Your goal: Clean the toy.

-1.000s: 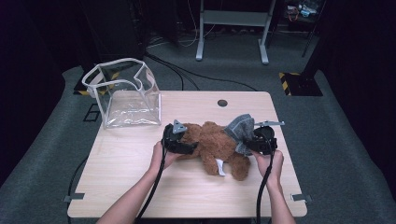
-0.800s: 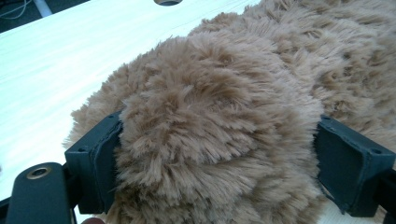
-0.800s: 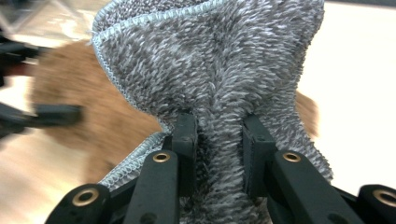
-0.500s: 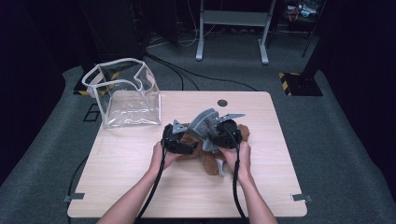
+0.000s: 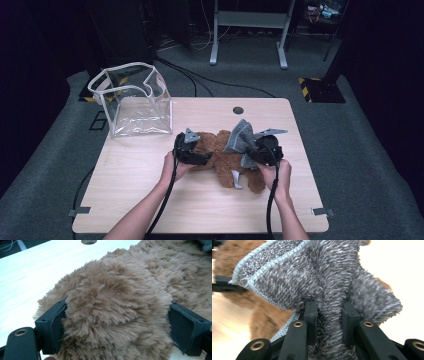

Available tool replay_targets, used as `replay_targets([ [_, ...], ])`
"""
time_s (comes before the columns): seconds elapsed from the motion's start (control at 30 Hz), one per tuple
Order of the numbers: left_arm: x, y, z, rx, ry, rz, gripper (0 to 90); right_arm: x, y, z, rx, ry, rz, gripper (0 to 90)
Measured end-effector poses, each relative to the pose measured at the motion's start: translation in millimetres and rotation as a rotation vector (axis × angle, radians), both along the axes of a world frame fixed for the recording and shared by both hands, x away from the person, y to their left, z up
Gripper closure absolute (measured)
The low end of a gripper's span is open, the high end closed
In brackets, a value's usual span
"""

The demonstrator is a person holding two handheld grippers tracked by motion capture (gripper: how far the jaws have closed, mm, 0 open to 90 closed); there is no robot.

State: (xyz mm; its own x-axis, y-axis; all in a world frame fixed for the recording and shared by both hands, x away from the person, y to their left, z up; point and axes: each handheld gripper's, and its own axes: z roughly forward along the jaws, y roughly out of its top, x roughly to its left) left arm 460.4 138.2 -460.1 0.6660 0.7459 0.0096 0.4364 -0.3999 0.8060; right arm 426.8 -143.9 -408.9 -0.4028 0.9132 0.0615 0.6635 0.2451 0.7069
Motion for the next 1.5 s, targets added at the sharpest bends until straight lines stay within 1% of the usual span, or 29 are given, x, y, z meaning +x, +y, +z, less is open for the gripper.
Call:
replay_targets([
  [0.03, 0.1, 0.1, -0.1, -0.001, 0.000, -0.001, 13.3, -1.1, -6.0, -1.3, -0.001, 0.000, -0.031, 71.2],
  [0.07, 0.3, 0.4, -0.2, 0.000, 0.003, 0.000, 13.3, -1.7, -9.9, -2.4, -0.003, 0.003, -0.048, 71.1],
  [0.1, 0.3, 0.8, 0.0, 0.002, 0.004, -0.001, 13.3, -1.5, -14.9, -4.5, 0.006, 0.011, -0.061, 71.1],
  [0.13, 0.4, 0.9, 0.0, 0.002, 0.004, -0.002, 13.3, -1.2, -19.6, -7.1, 0.026, 0.020, -0.068, 71.0],
  [0.2, 0.6, 1.1, -0.1, 0.003, 0.005, -0.001, 13.3, -2.5, -25.0, -10.0, 0.064, 0.018, -0.059, 71.1],
  [0.23, 0.7, 1.2, -0.3, -0.001, 0.007, 0.002, 13.3, -4.6, -24.5, -8.7, 0.075, 0.014, -0.052, 71.1],
  [0.27, 1.2, 1.8, -0.3, -0.001, 0.007, 0.001, 13.3, -7.4, -22.0, -5.8, 0.087, 0.008, -0.049, 71.1],
  [0.3, 1.5, 1.8, -0.5, -0.008, 0.010, 0.004, 13.3, -9.5, -19.8, -2.6, 0.100, -0.009, -0.031, 71.2],
  [0.33, 1.5, 1.7, -0.4, -0.008, 0.009, 0.004, 13.3, -11.7, -15.6, 0.9, 0.123, -0.015, -0.019, 71.2],
  [0.37, 1.5, 1.4, -0.4, -0.005, 0.009, 0.004, 13.3, -13.2, -10.2, 4.1, 0.136, -0.024, -0.001, 71.2],
  [0.4, 1.4, 1.3, -0.2, -0.003, 0.009, 0.004, 13.3, -14.5, -2.3, 6.6, 0.148, -0.022, 0.017, 71.1],
  [0.47, 1.4, 1.4, -0.1, -0.003, 0.011, 0.004, 13.3, -15.1, 14.8, 8.4, 0.128, -0.035, 0.070, 71.2],
  [0.53, 1.3, 1.3, -0.1, -0.003, 0.011, 0.005, 13.3, -14.3, 33.7, 6.6, 0.108, -0.028, 0.109, 71.1],
  [0.57, 1.1, 1.2, -0.1, -0.004, 0.011, 0.006, 13.2, -13.4, 42.7, 4.6, 0.096, -0.021, 0.118, 71.1],
  [0.63, 1.1, 0.9, 0.0, -0.002, 0.011, 0.007, 13.2, -9.3, 57.0, -1.2, 0.066, -0.016, 0.136, 71.0],
  [0.67, 1.0, 0.6, -0.1, -0.004, 0.012, 0.009, 13.3, -7.4, 63.4, -4.3, 0.052, -0.008, 0.133, 70.9],
  [0.73, 1.5, 0.7, -0.2, -0.001, 0.014, 0.008, 13.3, -4.4, 71.7, -10.8, 0.011, -0.008, 0.120, 70.9],
  [0.77, 1.6, 0.8, -0.2, -0.002, 0.014, 0.007, 13.3, -4.0, 72.7, -12.9, 0.007, -0.004, 0.116, 71.0],
  [0.8, 1.7, 0.8, 0.0, -0.002, 0.014, 0.006, 13.3, -3.8, 71.4, -14.0, 0.009, -0.009, 0.119, 71.1],
  [0.87, 1.2, -0.2, 0.1, -0.001, 0.011, 0.006, 13.3, -5.8, 67.6, -14.5, 0.025, 0.002, 0.110, 71.1],
  [1.0, 1.2, -0.7, 0.0, 0.000, 0.005, 0.006, 13.3, -12.1, 53.2, -17.4, 0.028, 0.005, 0.104, 71.1],
  [1.13, 1.2, -0.4, 0.4, 0.001, 0.007, 0.002, 13.4, -22.2, 34.7, -25.4, 0.033, 0.021, 0.070, 71.1],
  [1.2, 1.1, -0.3, 0.5, -0.001, 0.007, 0.001, 13.4, -26.9, 23.5, -31.0, 0.026, 0.029, 0.060, 71.0],
  [1.37, 1.5, -0.1, 0.2, -0.007, 0.008, 0.006, 13.4, -33.6, -0.3, -43.3, 0.044, 0.058, -0.001, 71.0],
  [1.4, 1.6, -0.1, 0.2, -0.008, 0.009, 0.006, 13.4, -34.4, -4.6, -44.2, 0.041, 0.058, 0.003, 71.0],
  [1.43, 1.6, 0.1, 0.2, -0.007, 0.010, 0.007, 13.4, -35.2, -6.9, -44.0, 0.057, 0.065, 0.001, 71.0],
  [1.47, 1.9, 0.3, 0.0, -0.010, 0.009, 0.007, 13.4, -35.3, -9.0, -43.2, 0.069, 0.056, 0.013, 70.9],
  [1.5, 2.0, 0.9, 0.4, -0.006, 0.017, 0.006, 13.4, -36.0, -9.3, -41.0, 0.085, 0.055, 0.018, 70.9],
])
